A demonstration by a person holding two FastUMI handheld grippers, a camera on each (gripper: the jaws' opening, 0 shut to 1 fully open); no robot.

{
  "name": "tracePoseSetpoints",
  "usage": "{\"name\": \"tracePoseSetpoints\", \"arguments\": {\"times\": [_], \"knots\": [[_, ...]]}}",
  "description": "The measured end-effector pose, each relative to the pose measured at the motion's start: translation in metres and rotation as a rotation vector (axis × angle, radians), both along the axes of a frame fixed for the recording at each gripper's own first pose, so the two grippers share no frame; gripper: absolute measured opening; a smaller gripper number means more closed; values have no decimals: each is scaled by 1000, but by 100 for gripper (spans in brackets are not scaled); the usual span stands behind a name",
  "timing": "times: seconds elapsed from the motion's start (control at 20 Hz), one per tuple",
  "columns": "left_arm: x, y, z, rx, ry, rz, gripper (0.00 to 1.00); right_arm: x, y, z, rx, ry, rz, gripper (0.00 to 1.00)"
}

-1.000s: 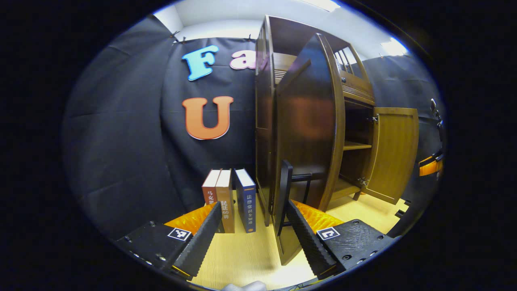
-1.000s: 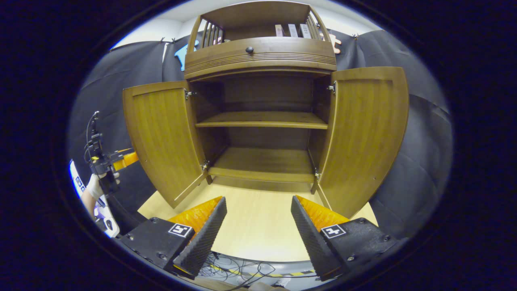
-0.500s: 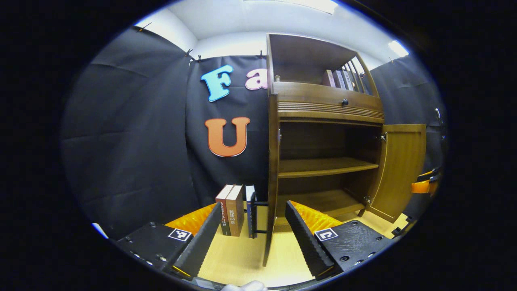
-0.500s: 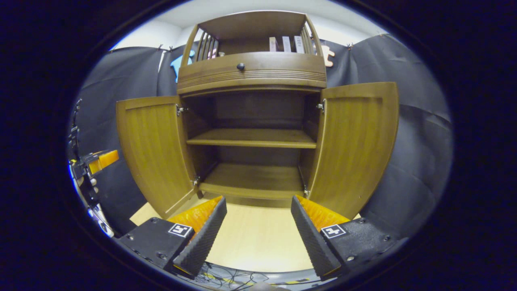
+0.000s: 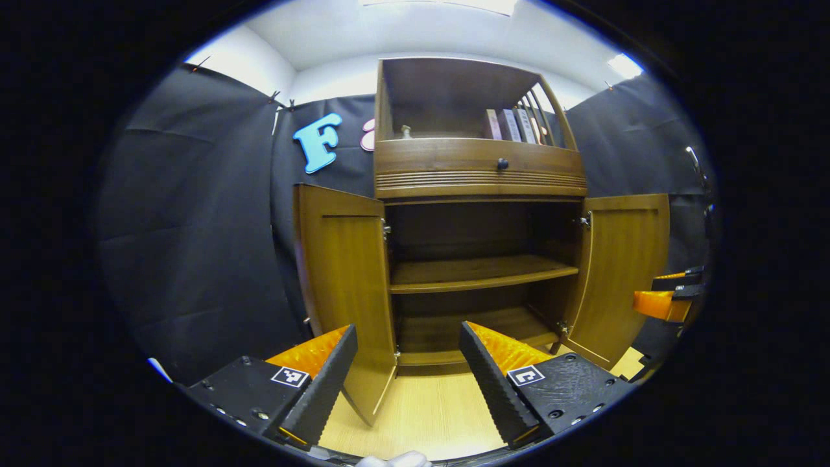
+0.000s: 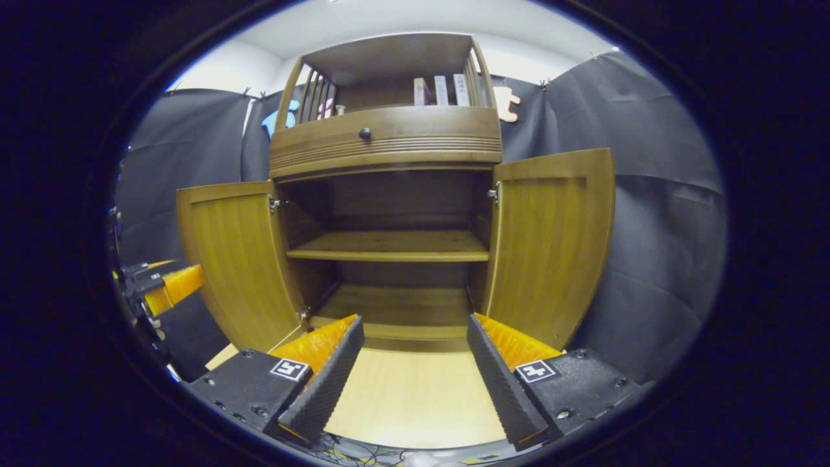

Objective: Open the right door of the double-door shoe cabinet with the right hand, and open the left door with the left hand.

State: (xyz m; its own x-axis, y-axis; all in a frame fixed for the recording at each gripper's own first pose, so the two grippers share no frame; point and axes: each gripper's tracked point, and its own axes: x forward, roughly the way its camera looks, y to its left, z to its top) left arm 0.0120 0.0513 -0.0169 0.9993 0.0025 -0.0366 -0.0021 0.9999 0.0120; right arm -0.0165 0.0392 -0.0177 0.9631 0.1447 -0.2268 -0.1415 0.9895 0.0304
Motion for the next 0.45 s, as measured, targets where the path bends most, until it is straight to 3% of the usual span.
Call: {"name": "tracePoseSetpoints", "arguments": {"times": [0.05,0.1,0.45], "knots": [[0,-12,-2,7,1,-21,100,1,-3,3,6,-8,-6,100],[-2,-23,-3,6,3,-41,96,2,-4,5,9,-16,-10,100],[-3,-50,1,-2,7,-86,96,2,-15,13,-13,-48,-24,100]]}}
